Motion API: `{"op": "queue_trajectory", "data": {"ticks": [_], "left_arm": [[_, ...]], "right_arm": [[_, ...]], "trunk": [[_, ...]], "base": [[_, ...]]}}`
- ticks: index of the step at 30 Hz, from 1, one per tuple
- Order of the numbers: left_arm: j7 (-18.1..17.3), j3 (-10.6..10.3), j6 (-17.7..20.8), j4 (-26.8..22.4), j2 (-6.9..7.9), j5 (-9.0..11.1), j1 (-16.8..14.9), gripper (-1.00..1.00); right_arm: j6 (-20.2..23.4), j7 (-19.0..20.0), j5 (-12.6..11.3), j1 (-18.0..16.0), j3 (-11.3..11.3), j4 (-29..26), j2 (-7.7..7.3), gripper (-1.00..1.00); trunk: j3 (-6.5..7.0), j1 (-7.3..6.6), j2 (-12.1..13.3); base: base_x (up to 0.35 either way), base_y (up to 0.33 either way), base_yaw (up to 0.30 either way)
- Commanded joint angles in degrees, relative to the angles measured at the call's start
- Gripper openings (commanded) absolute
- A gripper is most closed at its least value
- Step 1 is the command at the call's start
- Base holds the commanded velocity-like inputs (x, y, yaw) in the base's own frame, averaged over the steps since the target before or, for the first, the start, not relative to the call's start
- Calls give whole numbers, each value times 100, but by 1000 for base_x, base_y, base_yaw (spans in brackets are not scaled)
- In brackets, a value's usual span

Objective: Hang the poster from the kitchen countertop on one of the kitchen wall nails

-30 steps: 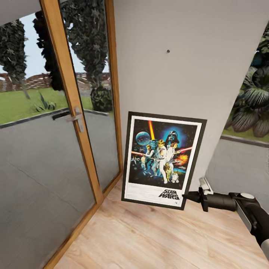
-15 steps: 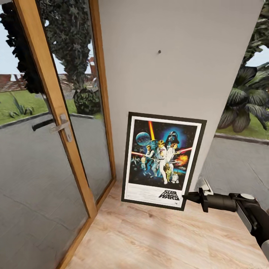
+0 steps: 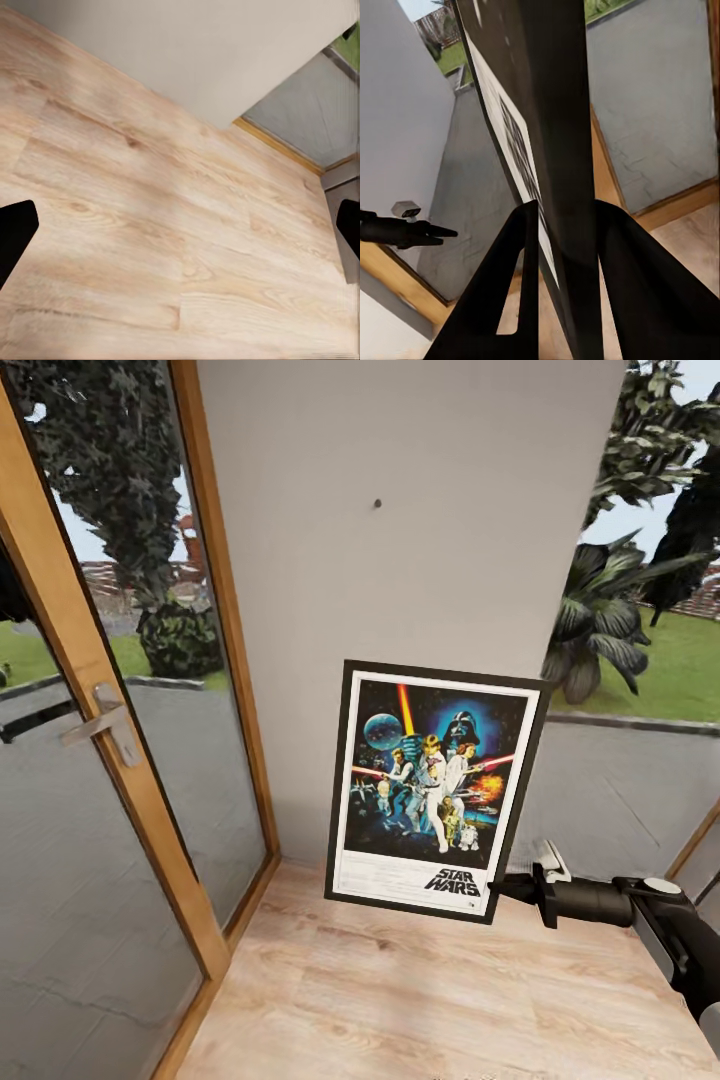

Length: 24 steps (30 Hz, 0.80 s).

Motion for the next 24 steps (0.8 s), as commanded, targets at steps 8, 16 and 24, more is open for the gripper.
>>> {"op": "queue_trajectory", "data": {"ticks": [8,16,24], "left_arm": [[-22,44,-21,5,3,-33,-4,100],[-22,45,-21,5,3,-33,-4,100],[-22,45,-21,5,3,-33,-4,100]], "right_arm": [[87,41,-18,-7,2,3,0,-100],[87,41,-18,-7,1,3,0,-100],[87,41,-17,-7,0,3,0,-100]], "trunk": [[21,4,-13],[52,4,-13],[57,4,-13]], "base": [[1,1,-295],[7,8,-270],[160,169,-58]]}}
